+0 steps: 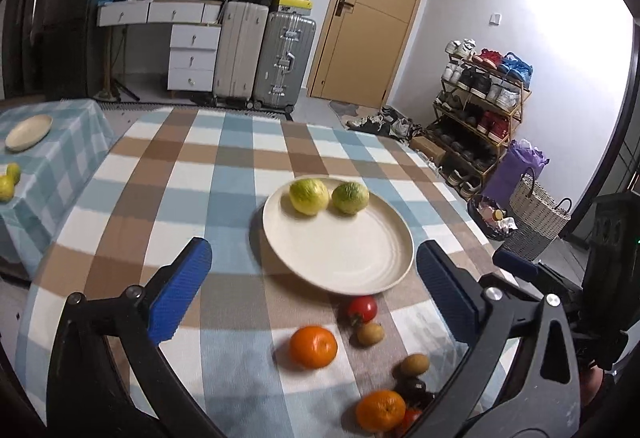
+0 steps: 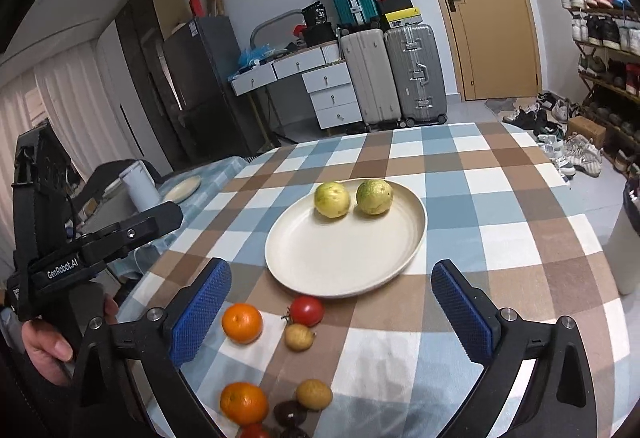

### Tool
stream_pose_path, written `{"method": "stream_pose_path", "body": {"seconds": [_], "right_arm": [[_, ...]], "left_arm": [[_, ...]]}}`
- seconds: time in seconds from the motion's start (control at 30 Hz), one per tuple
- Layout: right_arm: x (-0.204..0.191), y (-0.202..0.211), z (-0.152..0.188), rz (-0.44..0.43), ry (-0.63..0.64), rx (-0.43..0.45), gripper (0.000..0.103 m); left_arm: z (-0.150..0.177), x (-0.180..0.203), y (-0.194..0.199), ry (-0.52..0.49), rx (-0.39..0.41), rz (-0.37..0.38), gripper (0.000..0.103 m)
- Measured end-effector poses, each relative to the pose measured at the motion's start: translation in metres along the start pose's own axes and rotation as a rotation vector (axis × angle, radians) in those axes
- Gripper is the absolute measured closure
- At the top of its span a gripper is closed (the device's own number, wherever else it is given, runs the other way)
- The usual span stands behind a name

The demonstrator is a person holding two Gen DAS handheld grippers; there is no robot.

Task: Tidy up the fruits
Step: 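Lift both tools away from the plate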

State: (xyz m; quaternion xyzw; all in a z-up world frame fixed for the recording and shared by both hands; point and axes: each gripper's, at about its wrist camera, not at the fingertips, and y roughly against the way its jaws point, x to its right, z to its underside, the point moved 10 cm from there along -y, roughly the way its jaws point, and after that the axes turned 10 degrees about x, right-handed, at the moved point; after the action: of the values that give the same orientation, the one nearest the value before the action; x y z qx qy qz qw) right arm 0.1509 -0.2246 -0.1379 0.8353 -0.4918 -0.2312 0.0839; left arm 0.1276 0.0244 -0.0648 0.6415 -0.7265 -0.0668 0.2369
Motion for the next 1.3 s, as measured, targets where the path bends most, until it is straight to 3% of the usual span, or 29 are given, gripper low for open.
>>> {"method": "stream_pose_path", "body": {"seconds": [0.3,0.67,1.13,1.3], "right_arm": [[-0.005,0.005,0.021,0.004,0.005,-0.036,0.000],[-0.010,0.014,0.047,-0.030,-0.004,-0.078,0.000],[-0.034,0.028,0.094,-0.169,-0.050,-0.202,0.000],[-0.038,0.030,0.099,-0.187,-0.073,-0.200,0.000]], "left_arm": [[0.039,0.001,0.001,-0.008,-0.087,-0.016,0.001],[0.055,0.003,-0.003,-0.029,-0.124,-0.021,0.001],[0.077,-0.012,0.008,-0.001,-0.135,-0.029,0.001],[0.083,-0.017,0.005,0.010,-0.155,-0.038,0.001]]}}
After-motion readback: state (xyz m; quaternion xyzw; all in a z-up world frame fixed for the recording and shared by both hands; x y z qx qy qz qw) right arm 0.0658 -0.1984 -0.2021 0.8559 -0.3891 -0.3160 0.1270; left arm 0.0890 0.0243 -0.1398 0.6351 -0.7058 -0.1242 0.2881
